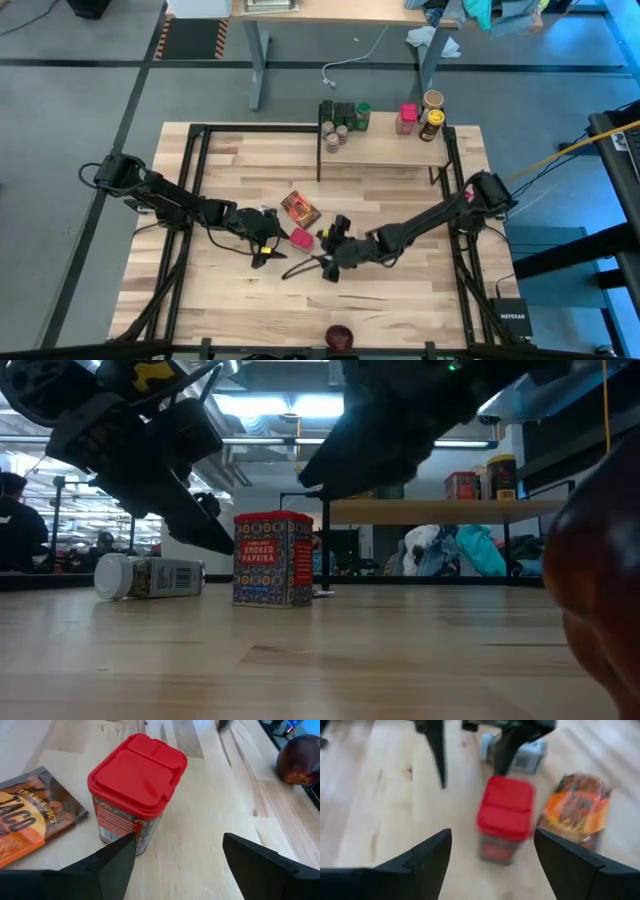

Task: Shelf spices
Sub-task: Put the red seasoning can on the shelf

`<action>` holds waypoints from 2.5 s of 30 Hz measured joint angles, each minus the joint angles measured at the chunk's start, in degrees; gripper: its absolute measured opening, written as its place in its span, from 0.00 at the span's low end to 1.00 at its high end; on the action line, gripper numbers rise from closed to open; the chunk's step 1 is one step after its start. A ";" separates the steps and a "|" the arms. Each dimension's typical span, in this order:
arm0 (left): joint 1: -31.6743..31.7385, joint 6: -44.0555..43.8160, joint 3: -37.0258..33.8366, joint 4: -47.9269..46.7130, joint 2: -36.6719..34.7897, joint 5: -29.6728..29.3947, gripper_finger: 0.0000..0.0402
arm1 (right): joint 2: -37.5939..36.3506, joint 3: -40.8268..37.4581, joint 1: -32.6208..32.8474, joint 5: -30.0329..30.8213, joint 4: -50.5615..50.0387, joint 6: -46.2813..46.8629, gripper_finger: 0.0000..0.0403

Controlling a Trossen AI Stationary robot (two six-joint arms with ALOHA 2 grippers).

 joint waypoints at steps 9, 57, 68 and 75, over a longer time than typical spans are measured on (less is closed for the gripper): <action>0.05 0.45 0.00 0.12 -0.02 -1.57 0.72 | 9.17 -0.12 0.93 8.95 3.68 6.74 0.72; 0.01 1.27 0.04 -0.22 -0.04 -1.58 0.72 | -19.72 -0.06 1.60 48.42 -21.09 -0.05 0.51; -0.01 1.25 0.04 -0.17 -0.04 -1.60 0.72 | -28.94 -0.08 -15.80 44.41 -35.44 13.02 0.51; -0.03 0.49 0.04 -0.21 -0.04 -1.61 0.72 | -26.97 -1.02 -26.68 37.86 -36.34 20.31 0.51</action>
